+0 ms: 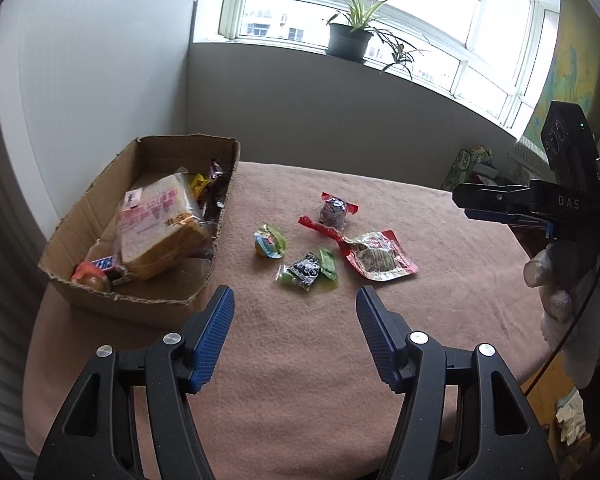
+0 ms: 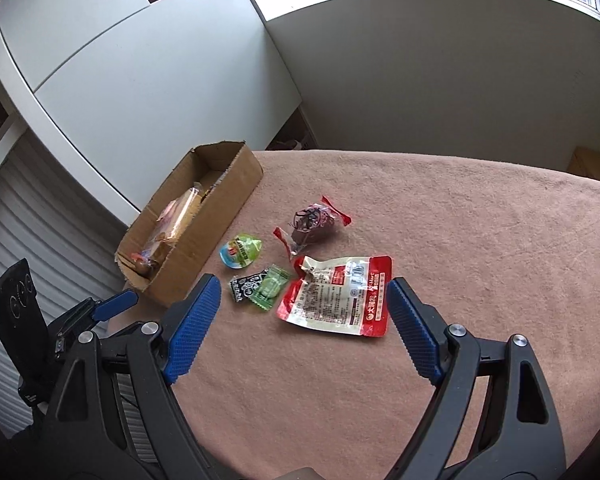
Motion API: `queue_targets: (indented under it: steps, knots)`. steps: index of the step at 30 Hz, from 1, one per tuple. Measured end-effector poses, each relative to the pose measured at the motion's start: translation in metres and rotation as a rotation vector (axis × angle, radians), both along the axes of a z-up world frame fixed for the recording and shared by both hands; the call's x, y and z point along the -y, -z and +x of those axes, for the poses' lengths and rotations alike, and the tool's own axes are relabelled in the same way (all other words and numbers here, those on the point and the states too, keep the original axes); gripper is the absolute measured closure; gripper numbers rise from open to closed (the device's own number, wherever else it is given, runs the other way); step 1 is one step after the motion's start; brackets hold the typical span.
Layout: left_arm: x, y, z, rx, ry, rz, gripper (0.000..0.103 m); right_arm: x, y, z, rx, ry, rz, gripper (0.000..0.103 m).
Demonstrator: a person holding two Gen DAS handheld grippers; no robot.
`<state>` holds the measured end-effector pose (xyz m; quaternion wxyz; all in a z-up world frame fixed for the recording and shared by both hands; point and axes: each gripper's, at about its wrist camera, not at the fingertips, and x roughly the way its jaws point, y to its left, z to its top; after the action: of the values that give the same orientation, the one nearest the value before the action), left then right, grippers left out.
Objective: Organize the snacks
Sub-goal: 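Move both tools back over the remaining snacks on the table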
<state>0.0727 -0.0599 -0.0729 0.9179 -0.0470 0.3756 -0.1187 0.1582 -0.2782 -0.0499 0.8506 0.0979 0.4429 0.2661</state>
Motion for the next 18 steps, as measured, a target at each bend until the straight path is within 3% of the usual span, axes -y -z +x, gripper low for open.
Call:
queue_targets:
  steps: [9, 18]
  knots:
    - [0.019, 0.018, 0.046, -0.050, 0.032, 0.032, 0.040, 0.007, 0.032, 0.037, -0.062, -0.044, 0.011, 0.018]
    - [0.030, 0.042, 0.059, -0.096, 0.070, 0.066, 0.041, -0.036, 0.044, 0.063, -0.109, -0.116, -0.012, 0.021]
